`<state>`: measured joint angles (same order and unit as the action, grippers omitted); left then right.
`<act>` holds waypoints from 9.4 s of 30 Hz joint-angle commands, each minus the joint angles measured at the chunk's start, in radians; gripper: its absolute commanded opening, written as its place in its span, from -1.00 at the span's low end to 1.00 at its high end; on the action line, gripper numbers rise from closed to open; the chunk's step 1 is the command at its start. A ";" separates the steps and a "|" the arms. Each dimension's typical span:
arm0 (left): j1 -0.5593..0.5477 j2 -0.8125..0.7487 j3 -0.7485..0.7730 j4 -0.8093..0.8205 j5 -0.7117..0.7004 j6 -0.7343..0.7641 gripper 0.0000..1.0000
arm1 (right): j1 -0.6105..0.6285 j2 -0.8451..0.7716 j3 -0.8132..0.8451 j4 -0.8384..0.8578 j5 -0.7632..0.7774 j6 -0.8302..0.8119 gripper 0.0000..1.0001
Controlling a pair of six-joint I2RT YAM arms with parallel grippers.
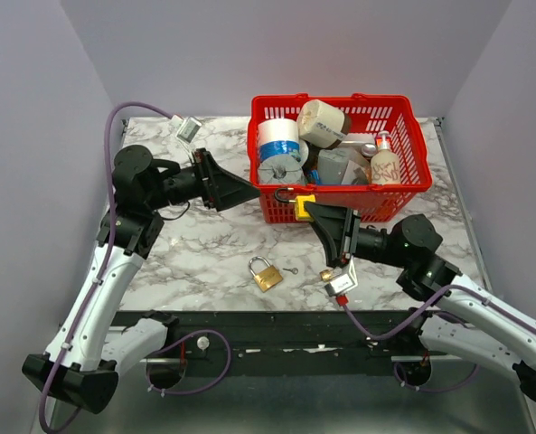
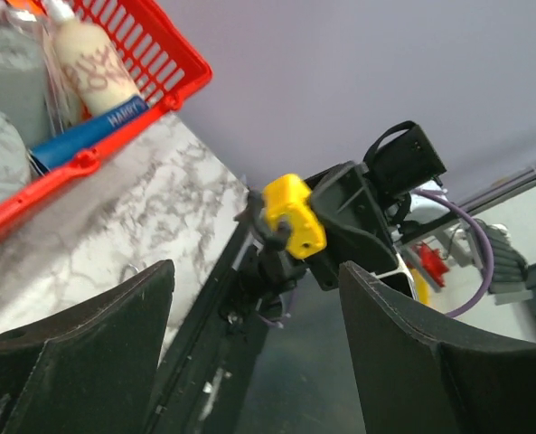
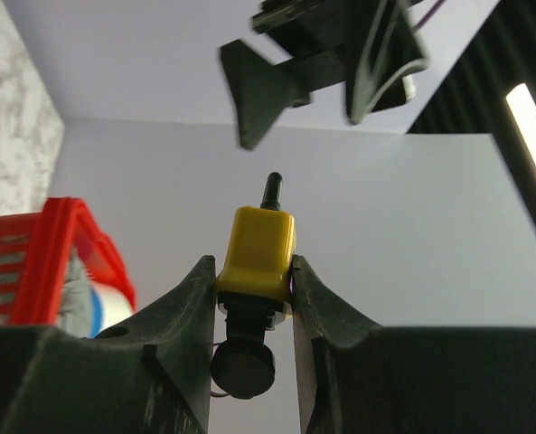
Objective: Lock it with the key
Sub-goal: Pick up the lock from the center of the board, then lock the lock.
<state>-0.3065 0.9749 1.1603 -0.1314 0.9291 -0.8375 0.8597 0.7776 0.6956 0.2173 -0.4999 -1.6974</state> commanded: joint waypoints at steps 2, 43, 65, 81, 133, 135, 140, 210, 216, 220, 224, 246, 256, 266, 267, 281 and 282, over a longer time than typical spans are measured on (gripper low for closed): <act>-0.039 0.016 -0.062 -0.025 -0.023 -0.170 0.61 | 0.027 -0.044 -0.010 0.116 -0.078 -0.156 -0.99; -0.178 -0.234 -0.047 -0.433 0.010 1.969 0.49 | 0.047 -0.078 0.245 -0.381 -0.107 0.372 -0.99; -0.684 -0.061 0.073 -0.383 -0.509 2.031 -0.16 | 0.047 0.005 0.360 -0.530 -0.167 0.407 -0.99; -0.718 -0.041 0.061 -0.373 -0.581 1.996 -0.55 | 0.045 -0.011 0.351 -0.521 -0.164 0.423 -0.99; -0.629 -0.128 0.076 -0.142 -0.326 1.043 -1.00 | 0.047 0.262 0.762 -1.049 -0.032 1.309 0.97; -0.628 -0.127 0.076 -0.140 -0.319 1.052 -1.00 | 0.047 0.278 0.775 -1.059 -0.042 1.305 0.96; -0.628 -0.117 0.070 -0.113 -0.312 1.028 -1.00 | 0.045 0.295 0.785 -1.059 -0.083 1.306 0.90; -0.496 -0.047 0.168 -0.352 -0.225 0.925 -0.76 | 0.018 0.384 0.837 -1.024 -0.155 1.363 -0.99; -0.497 -0.036 0.157 -0.323 -0.216 0.865 -1.00 | 0.019 0.390 0.841 -1.000 -0.135 1.374 -0.99; -0.499 -0.027 0.144 -0.289 -0.199 0.807 -1.00 | 0.018 0.399 0.844 -0.987 -0.124 1.377 -0.99; -0.503 -0.022 0.125 -0.280 -0.208 0.799 -1.00 | 0.018 0.407 0.851 -0.981 -0.131 1.377 -0.99; -0.548 -0.008 -0.059 -0.088 -0.185 0.692 -1.00 | 0.019 0.465 0.921 -0.915 -0.209 1.392 -0.99; -0.565 -0.008 -0.096 -0.059 -0.199 0.658 -1.00 | 0.018 0.468 0.929 -0.900 -0.203 1.401 -0.99; -0.576 -0.005 -0.111 -0.057 -0.205 0.658 -1.00 | 0.018 0.471 0.933 -0.885 -0.200 1.401 -0.99; -0.577 -0.004 -0.111 -0.057 -0.204 0.660 -1.00 | 0.018 0.471 0.933 -0.885 -0.200 1.403 -0.99; -0.623 0.005 -0.145 -0.057 -0.231 0.627 -1.00 | 0.018 0.492 0.952 -0.860 -0.207 1.414 -0.99; -0.623 0.010 -0.146 -0.053 -0.228 0.620 -1.00 | 0.019 0.492 0.953 -0.860 -0.206 1.415 -0.99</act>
<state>-0.8654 0.9127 1.0790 -0.1715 0.6495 -0.1516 0.8570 1.2285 1.5700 -1.0111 -0.6407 -0.3115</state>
